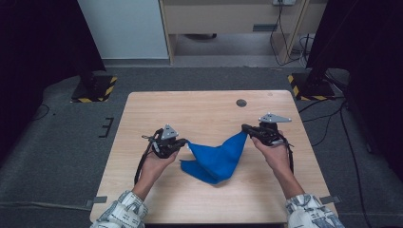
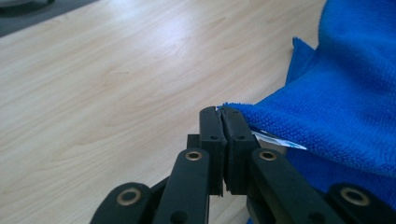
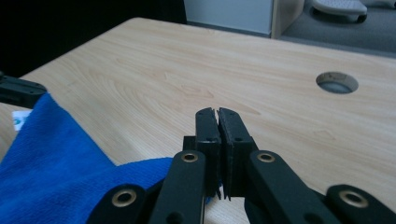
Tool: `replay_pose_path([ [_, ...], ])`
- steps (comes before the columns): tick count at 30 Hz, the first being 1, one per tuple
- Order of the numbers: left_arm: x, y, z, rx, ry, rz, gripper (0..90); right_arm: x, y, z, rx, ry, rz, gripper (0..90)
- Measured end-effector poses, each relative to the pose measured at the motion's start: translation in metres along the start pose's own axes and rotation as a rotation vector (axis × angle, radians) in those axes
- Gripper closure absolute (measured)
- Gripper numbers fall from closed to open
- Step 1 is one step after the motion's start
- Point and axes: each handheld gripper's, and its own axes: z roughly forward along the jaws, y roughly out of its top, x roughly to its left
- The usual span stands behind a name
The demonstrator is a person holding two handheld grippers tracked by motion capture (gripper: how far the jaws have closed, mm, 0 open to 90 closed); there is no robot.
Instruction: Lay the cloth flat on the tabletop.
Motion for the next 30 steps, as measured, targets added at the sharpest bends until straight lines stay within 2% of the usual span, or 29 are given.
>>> replay_pose_path([
  [8, 0.011, 0.014, -0.016, -0.029, 0.024, -0.009, 88.1, 0.006, 0.016, -0.018, -0.051, 0.002, -0.023, 87.9],
  [18, 0.015, 0.04, -0.033, -0.068, 0.048, 0.011, 88.0, 0.006, 0.033, -0.034, -0.092, -0.003, -0.04, 88.1],
  [23, 0.016, 0.05, -0.037, -0.081, 0.054, 0.019, 88.0, 0.008, 0.041, -0.041, -0.113, -0.009, -0.043, 88.1],
  [30, 0.018, 0.057, -0.04, -0.09, 0.051, 0.016, 88.0, 0.009, 0.047, -0.043, -0.128, -0.015, -0.051, 88.2],
])
